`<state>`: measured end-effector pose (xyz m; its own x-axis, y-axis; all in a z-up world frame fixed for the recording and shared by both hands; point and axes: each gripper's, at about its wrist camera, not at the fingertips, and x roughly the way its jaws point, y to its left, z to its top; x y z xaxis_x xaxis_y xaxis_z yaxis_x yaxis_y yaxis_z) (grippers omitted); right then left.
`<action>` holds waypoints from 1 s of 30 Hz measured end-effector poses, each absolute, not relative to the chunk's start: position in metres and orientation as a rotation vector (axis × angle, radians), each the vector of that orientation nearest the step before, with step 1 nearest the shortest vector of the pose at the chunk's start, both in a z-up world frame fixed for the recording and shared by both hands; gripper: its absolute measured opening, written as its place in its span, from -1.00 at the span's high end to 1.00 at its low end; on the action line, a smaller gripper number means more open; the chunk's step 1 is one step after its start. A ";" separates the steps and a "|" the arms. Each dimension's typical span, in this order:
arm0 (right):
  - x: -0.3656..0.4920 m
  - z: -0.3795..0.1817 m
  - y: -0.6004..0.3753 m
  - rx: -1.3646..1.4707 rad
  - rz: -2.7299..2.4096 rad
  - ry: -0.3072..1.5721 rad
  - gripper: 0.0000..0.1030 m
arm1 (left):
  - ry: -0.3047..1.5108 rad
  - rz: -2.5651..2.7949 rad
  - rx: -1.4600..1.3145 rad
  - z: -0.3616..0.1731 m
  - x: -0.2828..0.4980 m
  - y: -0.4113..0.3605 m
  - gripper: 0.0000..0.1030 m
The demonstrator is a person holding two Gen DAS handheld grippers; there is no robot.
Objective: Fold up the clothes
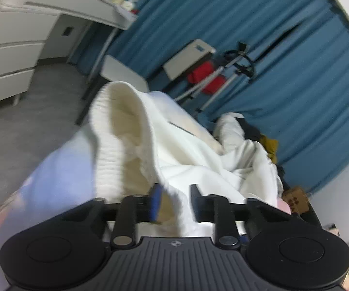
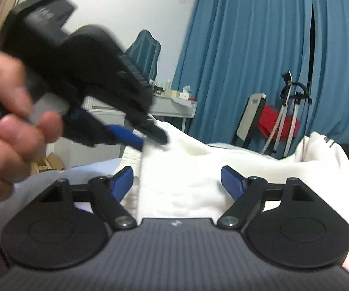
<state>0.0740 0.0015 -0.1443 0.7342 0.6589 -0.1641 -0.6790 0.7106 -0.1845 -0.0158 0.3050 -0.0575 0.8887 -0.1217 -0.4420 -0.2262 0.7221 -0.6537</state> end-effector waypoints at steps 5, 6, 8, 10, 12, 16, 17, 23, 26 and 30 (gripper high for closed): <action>0.083 -0.108 -0.037 -0.104 0.762 0.214 -0.57 | 0.600 0.040 -0.889 -0.061 -0.030 0.319 -0.24; 0.087 -0.099 -0.048 -0.080 0.754 0.233 -0.57 | 0.649 0.035 -0.908 -0.064 -0.026 0.317 -0.29; 0.097 -0.081 -0.078 -0.038 0.694 0.267 -0.57 | 0.747 0.025 -0.944 -0.069 -0.020 0.313 -0.41; 0.100 -0.067 -0.114 -0.014 0.639 0.289 -0.57 | 0.846 0.015 -0.980 -0.074 -0.013 0.309 -0.41; 0.104 -0.056 -0.151 0.002 0.567 0.303 -0.57 | 0.945 0.004 -1.014 -0.079 -0.006 0.305 -0.40; 0.097 -0.053 -0.227 0.027 0.400 0.312 -0.57 | 1.003 0.037 -0.976 -0.076 0.001 0.291 -0.30; 0.093 -0.056 -0.246 0.028 0.358 0.300 -0.57 | 1.000 0.048 -0.958 -0.074 0.002 0.288 -0.29; 0.118 -0.089 -0.304 0.162 0.212 0.378 -0.57 | 0.983 0.065 -0.946 -0.060 -0.002 0.276 -0.02; 0.119 -0.090 -0.309 0.195 0.215 0.395 -0.56 | 1.000 0.075 -0.911 -0.055 -0.002 0.265 -0.06; 0.117 -0.089 -0.313 0.184 0.217 0.374 -0.56 | 1.040 0.093 -0.875 -0.057 0.013 0.248 -0.28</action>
